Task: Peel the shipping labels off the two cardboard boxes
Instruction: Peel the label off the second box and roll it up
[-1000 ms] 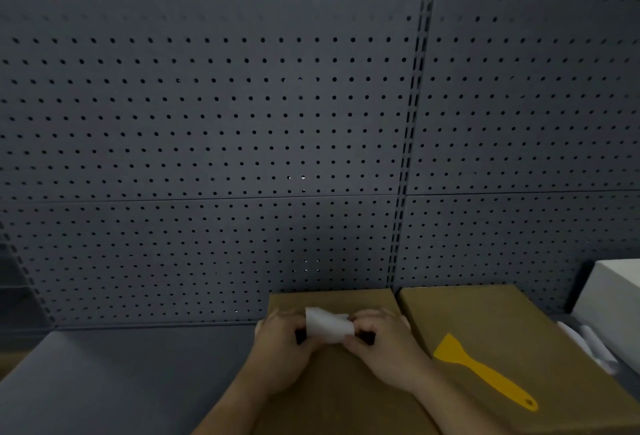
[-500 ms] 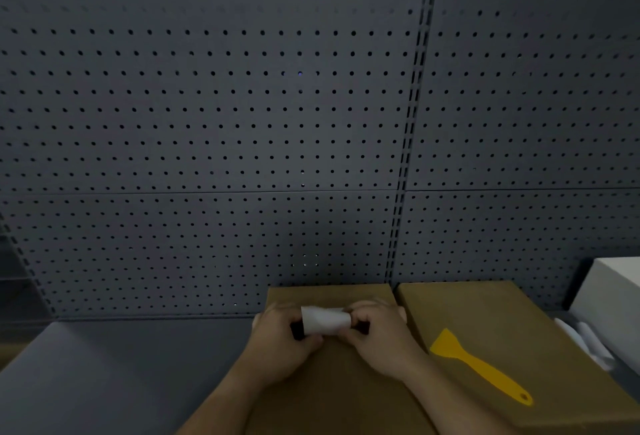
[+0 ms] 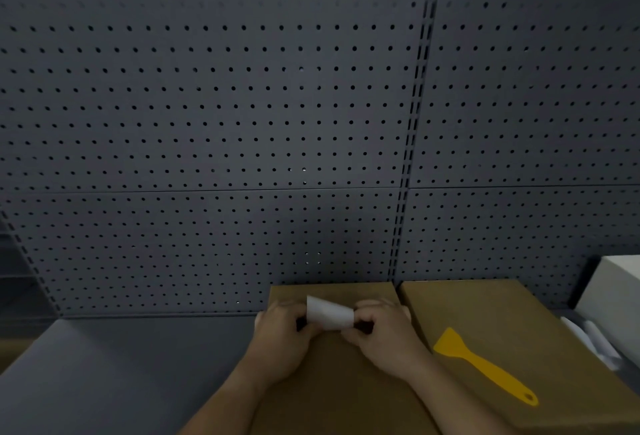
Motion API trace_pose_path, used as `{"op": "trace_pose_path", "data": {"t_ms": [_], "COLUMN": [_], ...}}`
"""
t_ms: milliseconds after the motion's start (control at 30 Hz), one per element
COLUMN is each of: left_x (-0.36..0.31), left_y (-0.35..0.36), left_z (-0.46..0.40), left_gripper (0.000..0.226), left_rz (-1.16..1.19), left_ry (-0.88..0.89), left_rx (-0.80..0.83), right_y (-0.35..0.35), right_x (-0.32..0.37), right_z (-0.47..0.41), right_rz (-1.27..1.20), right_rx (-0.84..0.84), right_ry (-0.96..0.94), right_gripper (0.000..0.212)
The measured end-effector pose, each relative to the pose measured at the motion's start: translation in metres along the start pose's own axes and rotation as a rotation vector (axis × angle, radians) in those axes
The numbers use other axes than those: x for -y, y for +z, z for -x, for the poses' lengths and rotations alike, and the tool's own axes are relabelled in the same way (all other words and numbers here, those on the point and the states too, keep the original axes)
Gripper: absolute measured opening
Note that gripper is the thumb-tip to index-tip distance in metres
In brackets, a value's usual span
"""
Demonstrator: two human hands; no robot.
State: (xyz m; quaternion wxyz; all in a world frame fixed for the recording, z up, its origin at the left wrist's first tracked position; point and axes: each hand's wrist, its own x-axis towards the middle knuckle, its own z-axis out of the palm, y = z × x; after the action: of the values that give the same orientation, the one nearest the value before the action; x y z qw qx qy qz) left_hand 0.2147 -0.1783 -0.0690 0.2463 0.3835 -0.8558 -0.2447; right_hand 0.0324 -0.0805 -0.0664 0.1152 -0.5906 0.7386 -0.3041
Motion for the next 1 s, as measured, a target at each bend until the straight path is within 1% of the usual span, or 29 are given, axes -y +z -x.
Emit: {"op": "trace_pose_path", "data": {"t_ms": [67,100,167,233,333,533,633,733,800,900,1000], "left_x": [0.003,0.004,0.004,0.003,0.0,0.002,0.001,0.002,0.001,0.002,-0.002], "left_y": [0.001,0.001,0.0,0.001,0.001,0.0,-0.001,-0.001,-0.002,-0.002,-0.007], "left_z": [-0.001,-0.001,0.001,0.002,0.001,0.0,0.001,0.002,0.002,0.001,-0.005], "left_gripper": [0.021,0.023,0.004,0.02,0.018,0.016,0.016,0.008,0.007,0.035,0.039], "left_rz": [0.013,0.038,0.052,0.049,0.027,0.032,0.029,0.054,0.084,0.049,0.063], "left_ry": [-0.006,-0.012,-0.011,-0.005,-0.012,-0.009,-0.013,-0.016,-0.022,-0.044,-0.078], "left_rx": [-0.002,0.0,0.016,-0.012,-0.03,-0.01,-0.008,-0.006,-0.002,0.016,0.084], "right_y": [0.003,0.004,0.005,0.005,0.003,-0.003,-0.007,-0.001,0.003,0.005,0.005], "right_x": [-0.002,-0.003,-0.005,-0.005,-0.004,-0.004,-0.001,-0.001,-0.004,-0.007,-0.006], "right_z": [-0.002,-0.002,-0.003,-0.004,-0.005,-0.01,-0.015,-0.016,-0.014,-0.015,-0.015], "right_rz": [-0.002,0.006,0.028,0.024,0.035,-0.041,0.02,0.009,-0.007,-0.024,-0.054], "right_rx": [-0.019,-0.027,-0.041,-0.048,-0.03,0.069,0.109,0.028,-0.007,-0.029,-0.039], "right_ry": [-0.009,-0.013,-0.026,-0.036,-0.029,0.0,-0.017,-0.043,-0.043,-0.052,-0.045], "right_gripper": [0.026,0.029,0.032,0.035,0.036,0.034,0.019,0.039,0.039,0.038,0.041]}}
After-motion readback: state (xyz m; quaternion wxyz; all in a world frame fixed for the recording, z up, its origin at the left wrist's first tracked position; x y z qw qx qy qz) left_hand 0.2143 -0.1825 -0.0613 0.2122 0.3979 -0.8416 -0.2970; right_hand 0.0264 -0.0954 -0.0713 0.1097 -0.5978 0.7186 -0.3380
